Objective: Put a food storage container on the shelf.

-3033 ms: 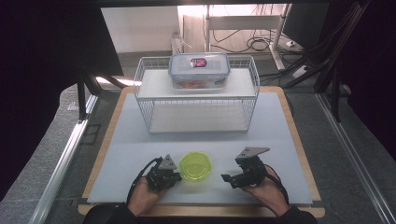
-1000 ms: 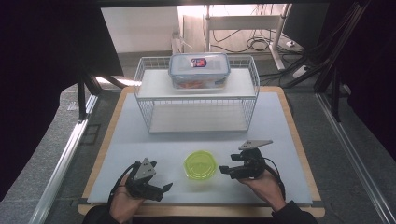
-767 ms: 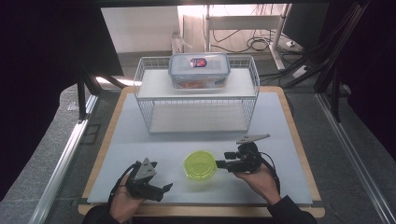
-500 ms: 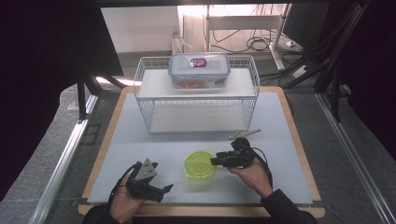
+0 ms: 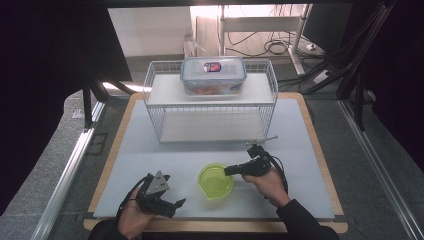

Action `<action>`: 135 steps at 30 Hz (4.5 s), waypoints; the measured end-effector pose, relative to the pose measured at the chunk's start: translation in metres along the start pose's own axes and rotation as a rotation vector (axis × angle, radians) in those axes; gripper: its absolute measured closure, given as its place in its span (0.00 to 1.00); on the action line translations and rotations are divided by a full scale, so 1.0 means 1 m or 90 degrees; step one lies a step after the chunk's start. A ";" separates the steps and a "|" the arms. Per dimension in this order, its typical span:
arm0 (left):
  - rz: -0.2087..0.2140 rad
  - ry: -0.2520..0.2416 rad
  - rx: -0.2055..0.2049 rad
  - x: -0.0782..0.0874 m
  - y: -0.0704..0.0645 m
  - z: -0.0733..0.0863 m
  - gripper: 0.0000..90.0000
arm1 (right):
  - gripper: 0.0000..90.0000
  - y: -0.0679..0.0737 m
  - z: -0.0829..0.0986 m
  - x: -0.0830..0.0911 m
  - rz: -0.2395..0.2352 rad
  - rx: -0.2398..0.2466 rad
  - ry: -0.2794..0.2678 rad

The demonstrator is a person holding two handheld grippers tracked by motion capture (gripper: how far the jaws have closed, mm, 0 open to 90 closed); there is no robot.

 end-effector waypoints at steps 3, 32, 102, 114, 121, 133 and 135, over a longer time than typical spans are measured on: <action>0.000 0.000 -0.002 0.000 0.000 0.000 0.08 | 0.90 0.003 0.000 0.001 -0.013 -0.001 0.003; -0.007 -0.016 0.003 0.004 0.001 -0.002 0.08 | 0.90 0.021 -0.017 0.039 -0.031 -0.011 -0.076; 0.001 -0.036 0.017 0.007 0.006 -0.003 0.06 | 0.91 0.070 -0.168 0.190 0.015 -0.035 -0.298; 0.008 -0.039 0.018 0.007 0.005 -0.003 0.06 | 0.91 0.072 -0.207 0.205 0.055 -0.060 -0.335; 0.012 -0.037 0.015 0.006 0.005 -0.003 0.07 | 0.91 0.069 -0.228 0.207 0.068 -0.082 -0.355; 0.020 -0.035 0.013 0.006 0.003 -0.003 0.07 | 0.91 0.060 -0.258 0.197 0.101 -0.117 -0.365; 0.021 -0.035 0.014 0.006 0.003 -0.003 0.07 | 0.90 0.059 -0.262 0.193 0.099 -0.123 -0.364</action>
Point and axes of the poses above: each handheld gripper's, and its own axes: x roughly backward along the jaws, z roughly out of its underside, y roughly to its left, the point moved 8 cm from there along -x, roughly forward along the jaws, and after that the axes turned 13 degrees about y, right-handed, at the moved point
